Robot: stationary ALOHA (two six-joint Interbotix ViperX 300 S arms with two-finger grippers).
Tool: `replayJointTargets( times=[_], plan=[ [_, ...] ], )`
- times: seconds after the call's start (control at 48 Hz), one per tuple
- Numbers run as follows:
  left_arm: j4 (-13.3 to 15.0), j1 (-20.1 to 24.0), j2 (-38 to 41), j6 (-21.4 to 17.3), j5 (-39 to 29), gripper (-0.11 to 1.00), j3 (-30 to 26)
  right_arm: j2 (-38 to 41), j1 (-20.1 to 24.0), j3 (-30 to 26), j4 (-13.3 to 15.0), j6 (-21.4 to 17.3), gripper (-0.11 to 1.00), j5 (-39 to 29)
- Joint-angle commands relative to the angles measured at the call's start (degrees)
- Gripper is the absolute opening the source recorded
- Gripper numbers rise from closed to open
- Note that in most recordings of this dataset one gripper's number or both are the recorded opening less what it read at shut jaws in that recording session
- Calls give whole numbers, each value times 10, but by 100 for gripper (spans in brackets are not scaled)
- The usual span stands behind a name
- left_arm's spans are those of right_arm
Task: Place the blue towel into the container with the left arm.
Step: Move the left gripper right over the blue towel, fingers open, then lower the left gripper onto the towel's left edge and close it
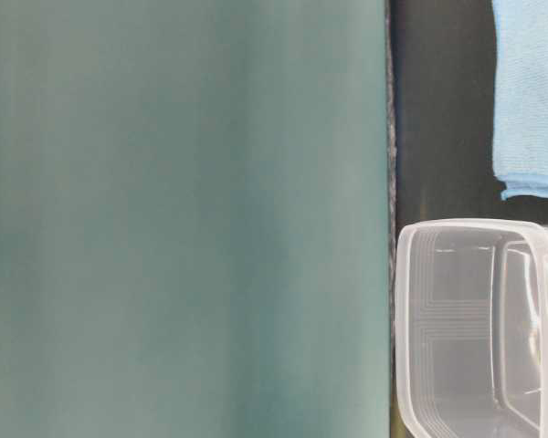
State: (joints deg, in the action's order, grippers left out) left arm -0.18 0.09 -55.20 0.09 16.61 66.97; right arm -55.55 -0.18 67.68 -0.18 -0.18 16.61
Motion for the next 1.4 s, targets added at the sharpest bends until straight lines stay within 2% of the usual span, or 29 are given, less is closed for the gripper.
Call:
replayJointTargets(
  times=[0.0,0.063,0.104,0.25,0.417,0.563,0.667,0.771,0.834,0.917,1.125,1.188,1.376],
  plan=[
    [-24,4,23,4,-17,6,-40,1,4,-11,-2,-4,1,5],
    [-24,9,41,5,-35,4,-66,-5,4,-11,-5,-4,2,4],
    [-24,10,55,4,-50,1,-84,-10,4,-11,-5,-4,-1,2],
    [-25,11,108,-4,-129,1,-150,-26,4,-11,-6,-4,-1,-18],
    [-24,9,175,-4,-220,1,-221,-61,1,-11,-6,-7,0,-99],
    [-24,9,235,-5,-260,1,-269,-98,-10,-11,-6,-28,2,-165],
    [-24,10,286,-6,-281,1,-310,-125,-15,-9,-6,-45,16,-197],
    [-25,14,341,-5,-316,3,-359,-149,-21,-4,-6,-53,45,-214],
    [-24,17,374,-6,-344,10,-389,-158,-25,-2,-6,-53,64,-224],
    [-24,19,421,-7,-382,27,-431,-167,-26,1,-6,-53,80,-237],
    [-25,19,554,-9,-466,83,-535,-171,-26,2,-6,-54,77,-239],
    [-25,18,600,-9,-482,89,-568,-171,-27,1,-6,-54,78,-239],
    [-25,17,711,-9,-492,88,-641,-171,-26,3,-6,-54,77,-236]
  ],
)
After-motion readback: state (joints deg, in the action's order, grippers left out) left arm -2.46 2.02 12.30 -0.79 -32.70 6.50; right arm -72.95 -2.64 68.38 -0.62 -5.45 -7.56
